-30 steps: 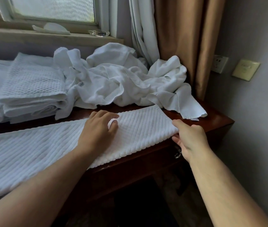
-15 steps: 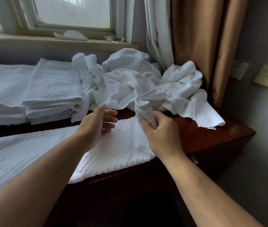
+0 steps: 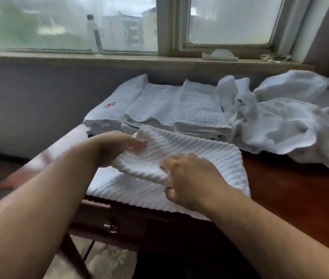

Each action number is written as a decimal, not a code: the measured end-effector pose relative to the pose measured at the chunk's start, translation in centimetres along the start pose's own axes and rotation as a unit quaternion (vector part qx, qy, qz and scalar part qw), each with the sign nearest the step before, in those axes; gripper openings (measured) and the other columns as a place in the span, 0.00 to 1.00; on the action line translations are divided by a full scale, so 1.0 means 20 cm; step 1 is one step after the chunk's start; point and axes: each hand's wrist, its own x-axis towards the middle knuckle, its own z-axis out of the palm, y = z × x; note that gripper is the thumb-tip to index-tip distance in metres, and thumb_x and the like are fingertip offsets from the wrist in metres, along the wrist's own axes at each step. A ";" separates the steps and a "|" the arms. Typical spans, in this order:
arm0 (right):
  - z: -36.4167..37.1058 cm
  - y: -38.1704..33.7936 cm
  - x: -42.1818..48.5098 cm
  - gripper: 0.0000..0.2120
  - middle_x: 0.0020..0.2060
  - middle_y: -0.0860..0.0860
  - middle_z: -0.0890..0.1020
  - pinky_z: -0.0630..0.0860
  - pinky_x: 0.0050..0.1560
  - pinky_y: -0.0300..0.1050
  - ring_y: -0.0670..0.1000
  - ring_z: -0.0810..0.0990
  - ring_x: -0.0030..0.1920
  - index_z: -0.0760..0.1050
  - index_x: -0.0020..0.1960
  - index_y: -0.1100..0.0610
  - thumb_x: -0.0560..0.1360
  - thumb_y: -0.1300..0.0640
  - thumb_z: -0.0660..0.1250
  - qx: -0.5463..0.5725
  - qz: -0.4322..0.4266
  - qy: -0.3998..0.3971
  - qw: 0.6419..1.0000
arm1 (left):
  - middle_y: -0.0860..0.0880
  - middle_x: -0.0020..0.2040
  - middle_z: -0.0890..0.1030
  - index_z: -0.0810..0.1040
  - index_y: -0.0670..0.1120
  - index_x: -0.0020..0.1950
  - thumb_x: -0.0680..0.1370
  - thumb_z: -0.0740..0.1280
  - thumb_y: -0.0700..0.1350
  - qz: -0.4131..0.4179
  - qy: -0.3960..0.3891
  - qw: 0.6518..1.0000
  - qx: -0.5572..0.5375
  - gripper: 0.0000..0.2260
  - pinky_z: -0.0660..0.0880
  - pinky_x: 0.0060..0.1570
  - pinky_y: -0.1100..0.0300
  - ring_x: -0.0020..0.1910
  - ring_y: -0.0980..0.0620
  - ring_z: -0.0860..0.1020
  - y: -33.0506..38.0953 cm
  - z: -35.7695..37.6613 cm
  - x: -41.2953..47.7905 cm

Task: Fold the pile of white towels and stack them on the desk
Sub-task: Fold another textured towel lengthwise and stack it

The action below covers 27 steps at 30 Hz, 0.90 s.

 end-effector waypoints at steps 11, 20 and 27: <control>0.15 -0.42 0.35 0.12 0.30 0.47 0.64 0.54 0.28 0.45 0.51 0.65 0.29 0.63 0.38 0.54 0.79 0.62 0.60 -0.042 -0.068 0.029 0.996 | 0.53 0.43 0.85 0.82 0.48 0.51 0.82 0.66 0.52 -0.051 0.171 0.965 0.193 0.10 0.79 0.41 0.61 0.37 0.55 0.83 -0.22 -0.54 -0.08; 0.24 -0.50 0.40 0.09 0.36 0.49 0.74 0.62 0.35 0.46 0.53 0.73 0.39 0.68 0.42 0.52 0.81 0.53 0.60 -0.041 -0.119 0.003 0.992 | 0.47 0.50 0.85 0.82 0.44 0.53 0.81 0.67 0.56 -0.064 0.209 0.939 0.267 0.15 0.80 0.57 0.49 0.49 0.47 0.84 -0.27 -0.62 -0.03; 0.23 -0.36 0.38 0.21 0.39 0.46 0.76 0.73 0.51 0.51 0.50 0.74 0.46 0.70 0.37 0.53 0.83 0.42 0.54 0.108 -0.113 -0.115 0.981 | 0.47 0.68 0.74 0.68 0.49 0.73 0.78 0.65 0.45 -0.032 0.317 0.861 0.396 0.23 0.71 0.61 0.51 0.67 0.45 0.70 -0.32 -0.55 0.03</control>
